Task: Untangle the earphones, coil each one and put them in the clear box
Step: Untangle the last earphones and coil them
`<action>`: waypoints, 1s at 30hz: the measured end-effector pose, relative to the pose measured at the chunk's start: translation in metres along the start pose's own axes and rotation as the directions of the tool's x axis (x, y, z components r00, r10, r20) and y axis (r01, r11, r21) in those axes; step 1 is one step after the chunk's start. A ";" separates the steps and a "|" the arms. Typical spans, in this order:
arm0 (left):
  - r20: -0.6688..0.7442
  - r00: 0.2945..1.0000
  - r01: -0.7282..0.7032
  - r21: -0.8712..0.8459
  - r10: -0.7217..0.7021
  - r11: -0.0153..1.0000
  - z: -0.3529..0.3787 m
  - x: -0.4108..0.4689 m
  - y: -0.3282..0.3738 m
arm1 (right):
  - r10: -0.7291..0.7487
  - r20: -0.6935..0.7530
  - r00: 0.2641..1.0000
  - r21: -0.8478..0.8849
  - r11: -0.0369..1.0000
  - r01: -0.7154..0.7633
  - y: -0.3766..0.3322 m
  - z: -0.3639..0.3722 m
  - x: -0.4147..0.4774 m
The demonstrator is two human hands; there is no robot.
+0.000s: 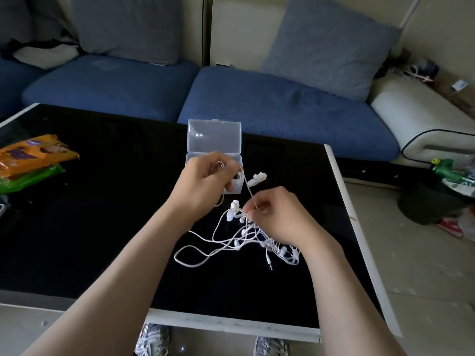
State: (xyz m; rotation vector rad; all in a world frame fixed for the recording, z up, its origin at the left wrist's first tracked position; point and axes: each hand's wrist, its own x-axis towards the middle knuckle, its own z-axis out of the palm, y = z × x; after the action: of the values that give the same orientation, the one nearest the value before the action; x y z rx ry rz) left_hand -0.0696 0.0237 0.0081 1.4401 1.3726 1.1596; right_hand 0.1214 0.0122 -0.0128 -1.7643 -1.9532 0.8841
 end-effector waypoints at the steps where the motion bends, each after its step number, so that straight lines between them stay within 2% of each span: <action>1: -0.039 0.999 0.009 -0.060 -0.011 0.998 0.000 0.001 0.001 | 0.031 0.043 0.999 -0.026 0.999 -0.029 0.002 0.001 0.000; 5: -0.174 0.980 0.037 -0.308 -0.095 0.951 -0.003 0.002 0.006 | 0.136 0.169 0.976 -0.180 0.978 -0.105 0.013 0.006 0.002; 9: -0.263 0.930 0.085 -0.530 -0.259 0.844 -0.006 0.006 0.004 | 0.192 0.168 0.967 -0.204 0.966 -0.157 0.016 0.004 -0.001; 11: -0.344 0.897 0.095 -0.463 -0.278 0.881 -0.009 0.011 -0.004 | 0.167 0.132 0.977 -0.121 0.981 -0.152 0.012 -0.001 -0.002; 14: -0.389 0.910 0.116 -0.096 -0.145 0.989 -0.016 0.012 -0.012 | 0.104 0.096 0.990 0.083 0.990 -0.112 -0.001 -0.006 -0.002; 17: -0.226 0.974 0.035 0.160 0.002 0.986 -0.019 0.005 -0.012 | 0.094 0.053 0.994 0.307 0.946 -0.106 -0.016 -0.012 -0.003; 19: -0.089 0.996 0.008 0.344 0.025 0.939 -0.017 -0.001 -0.011 | 0.102 0.056 0.993 0.449 0.886 -0.116 -0.022 -0.015 -0.005; 21: 0.030 1.000 -0.005 0.445 -0.010 0.896 -0.016 -0.004 -0.011 | 0.124 0.069 0.990 0.531 0.835 -0.142 -0.025 -0.019 -0.006; 23: 0.168 0.985 -0.040 0.457 -0.041 0.889 -0.016 -0.006 -0.009 | 0.160 0.080 0.984 0.532 0.828 -0.178 -0.027 -0.021 -0.008; 25: 0.266 0.963 -0.067 0.387 -0.042 0.920 -0.017 -0.007 -0.007 | 0.210 0.090 0.974 0.502 0.834 -0.226 -0.027 -0.021 -0.010; 30: 0.333 0.943 -0.085 0.243 -0.001 0.966 -0.021 -0.007 -0.005 | 0.270 0.056 0.961 0.444 0.856 -0.266 -0.027 -0.024 -0.009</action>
State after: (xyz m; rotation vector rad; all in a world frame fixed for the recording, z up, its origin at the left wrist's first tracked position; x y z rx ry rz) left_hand -0.0915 0.0167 0.0081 1.7633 1.2882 0.7385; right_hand 0.1183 0.0080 0.0238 -1.7658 -1.3601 1.2971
